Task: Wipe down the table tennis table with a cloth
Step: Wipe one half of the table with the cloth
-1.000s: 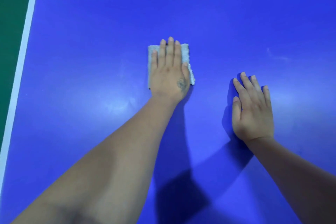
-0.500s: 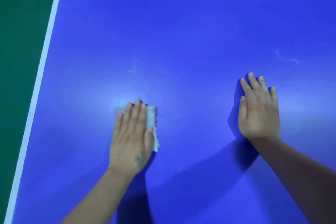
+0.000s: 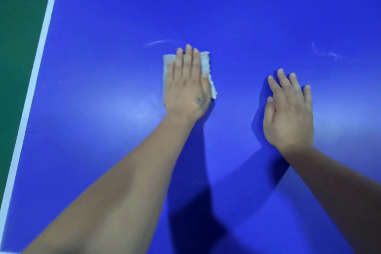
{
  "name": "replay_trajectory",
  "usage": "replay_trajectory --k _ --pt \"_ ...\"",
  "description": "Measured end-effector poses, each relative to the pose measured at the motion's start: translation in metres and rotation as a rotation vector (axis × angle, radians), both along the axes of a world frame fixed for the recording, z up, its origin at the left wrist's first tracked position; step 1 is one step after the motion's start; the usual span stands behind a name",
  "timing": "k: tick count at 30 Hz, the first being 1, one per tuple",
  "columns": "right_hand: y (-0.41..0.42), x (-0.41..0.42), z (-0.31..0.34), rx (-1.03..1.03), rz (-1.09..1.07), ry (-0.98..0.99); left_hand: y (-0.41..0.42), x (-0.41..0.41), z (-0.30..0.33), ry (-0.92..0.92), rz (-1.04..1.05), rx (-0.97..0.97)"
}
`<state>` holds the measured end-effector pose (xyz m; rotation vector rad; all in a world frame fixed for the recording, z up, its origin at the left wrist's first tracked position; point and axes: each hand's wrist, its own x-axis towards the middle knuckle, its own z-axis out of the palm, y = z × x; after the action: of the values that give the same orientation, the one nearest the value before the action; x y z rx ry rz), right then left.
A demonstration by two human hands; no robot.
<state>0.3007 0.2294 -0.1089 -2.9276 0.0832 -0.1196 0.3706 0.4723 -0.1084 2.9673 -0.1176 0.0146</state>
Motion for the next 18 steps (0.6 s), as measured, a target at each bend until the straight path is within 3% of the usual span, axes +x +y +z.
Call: replay_trajectory --k 5,12,18 --pt "-0.001 0.0 -0.001 0.023 0.016 0.001 -0.019 -0.095 0.005 0.049 -0.085 -0.004" --pt "-0.01 -0.024 0.008 0.25 0.094 -0.004 0.052 -0.229 0.012 0.115 -0.007 -0.006" --pt "-0.017 -0.13 0.018 0.134 0.123 -0.003 0.084 -0.169 0.005 0.128 0.221 0.024"
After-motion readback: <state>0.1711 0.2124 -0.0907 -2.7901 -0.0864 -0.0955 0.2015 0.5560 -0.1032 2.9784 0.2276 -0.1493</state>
